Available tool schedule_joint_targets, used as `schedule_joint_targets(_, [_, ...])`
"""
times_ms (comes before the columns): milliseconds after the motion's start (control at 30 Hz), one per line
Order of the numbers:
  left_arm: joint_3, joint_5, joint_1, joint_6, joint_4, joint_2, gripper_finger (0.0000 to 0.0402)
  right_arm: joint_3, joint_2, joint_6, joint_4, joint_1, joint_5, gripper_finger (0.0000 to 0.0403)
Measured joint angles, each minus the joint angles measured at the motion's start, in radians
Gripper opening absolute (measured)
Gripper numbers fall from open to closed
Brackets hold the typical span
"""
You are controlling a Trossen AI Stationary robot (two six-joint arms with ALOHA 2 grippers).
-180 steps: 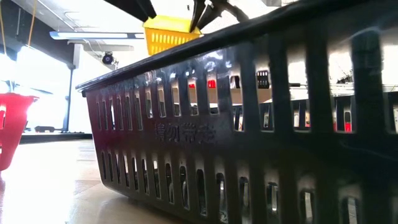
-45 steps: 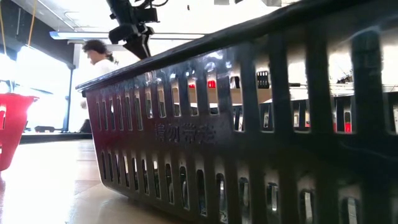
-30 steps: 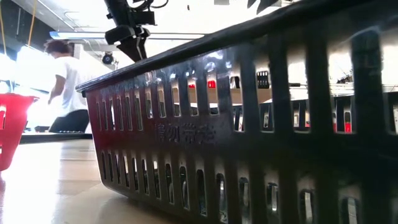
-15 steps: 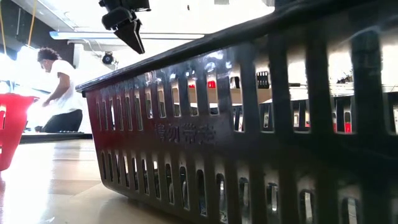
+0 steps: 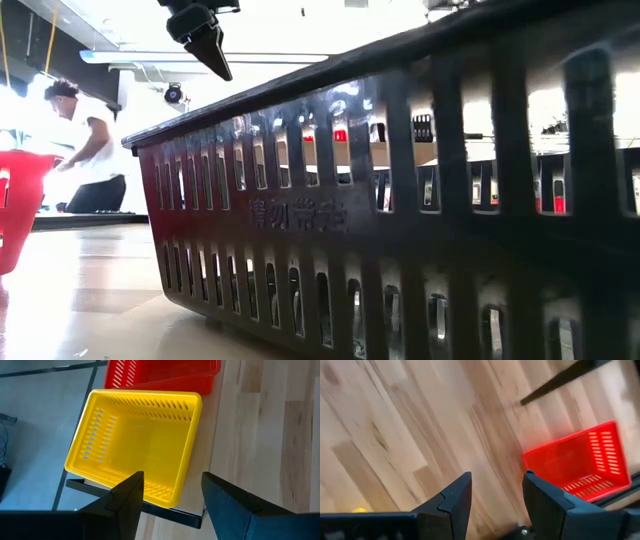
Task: Stack baskets on shelf by color
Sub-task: Stack the top red bin on the red bin on the shelf
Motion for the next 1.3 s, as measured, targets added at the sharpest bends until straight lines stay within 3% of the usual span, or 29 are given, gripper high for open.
schedule_joint_targets(333, [0.000, -0.002, 0.000, -0.003, 0.000, 0.000, 0.0186, -0.260, -0.015, -0.091, 0.128, 0.000, 0.068, 0.0161])
schedule_joint_targets(767, [0.000, -0.002, 0.000, -0.053, 0.000, 0.000, 0.0186, -0.453, -0.015, -0.058, 0.250, 0.000, 0.157, 0.0161])
schedule_joint_targets(1300, [0.000, 0.000, 0.000, -0.052, 0.001, 0.000, 0.0186, -0.482, 0.110, -0.001, 0.283, 0.000, 0.185, 0.0161])
